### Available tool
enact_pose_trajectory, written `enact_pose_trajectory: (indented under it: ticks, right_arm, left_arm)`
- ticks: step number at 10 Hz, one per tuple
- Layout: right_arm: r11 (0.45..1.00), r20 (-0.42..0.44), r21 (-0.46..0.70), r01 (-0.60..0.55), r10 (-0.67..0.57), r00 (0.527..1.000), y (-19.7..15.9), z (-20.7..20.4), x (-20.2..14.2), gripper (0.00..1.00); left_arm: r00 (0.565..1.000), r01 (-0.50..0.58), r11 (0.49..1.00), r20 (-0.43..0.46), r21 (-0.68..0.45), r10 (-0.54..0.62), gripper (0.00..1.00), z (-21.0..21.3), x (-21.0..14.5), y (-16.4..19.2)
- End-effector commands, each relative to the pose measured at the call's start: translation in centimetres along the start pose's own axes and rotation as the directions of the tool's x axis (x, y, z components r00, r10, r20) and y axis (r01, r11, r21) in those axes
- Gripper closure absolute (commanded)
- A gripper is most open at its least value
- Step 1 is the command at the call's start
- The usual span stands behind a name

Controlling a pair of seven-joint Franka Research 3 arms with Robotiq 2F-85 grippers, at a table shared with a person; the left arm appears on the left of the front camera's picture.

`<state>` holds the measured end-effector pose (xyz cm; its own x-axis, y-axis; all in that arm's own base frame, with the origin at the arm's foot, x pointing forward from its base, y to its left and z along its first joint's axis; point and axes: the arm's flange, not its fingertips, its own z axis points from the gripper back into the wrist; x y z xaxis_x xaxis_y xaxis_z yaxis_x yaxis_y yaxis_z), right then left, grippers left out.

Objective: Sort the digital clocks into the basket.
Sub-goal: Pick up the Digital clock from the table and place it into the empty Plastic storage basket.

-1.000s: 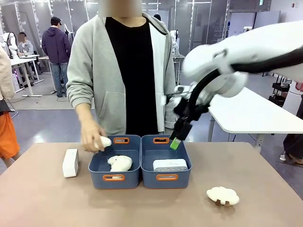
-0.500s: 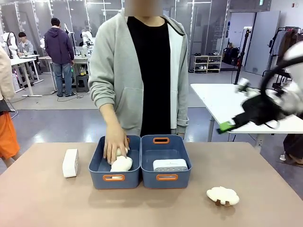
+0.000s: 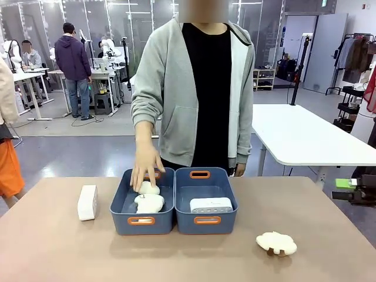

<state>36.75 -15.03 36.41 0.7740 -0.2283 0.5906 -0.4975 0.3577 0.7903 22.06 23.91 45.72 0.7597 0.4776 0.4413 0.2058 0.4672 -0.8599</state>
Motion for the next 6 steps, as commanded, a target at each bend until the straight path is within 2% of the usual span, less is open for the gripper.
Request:
enact_pose_trajectory:
  ticks: [1, 4, 5, 6]
  right_arm:
    - [0.999, -0.116, 0.021, -0.042, 0.044, 0.992, 1.4, -2.9, 2.5, 0.03]
    - [0.999, -0.116, 0.021, -0.042, 0.044, 0.992, 1.4, -2.9, 2.5, 0.03]
    - [0.999, -0.116, 0.021, -0.042, 0.044, 0.992, 1.4, -2.9, 2.5, 0.03]
    - [0.999, -0.116, 0.021, -0.042, 0.044, 0.992, 1.4, -2.9, 2.5, 0.03]
  left_arm:
    - [1.000, 0.019, 1.000, 0.008, -0.024, -0.019, 0.00, 0.1, 0.2, 0.0]
    - [1.000, 0.000, 1.000, 0.000, 0.000, 0.000, 0.00, 0.0, 0.0, 0.0]
    - [0.990, 0.137, 0.987, -0.049, 0.087, -0.133, 0.00, 0.1, 0.0, -2.9]
    - [0.967, 0.228, 0.949, -0.164, 0.219, -0.195, 0.00, -0.8, 0.1, -5.8]
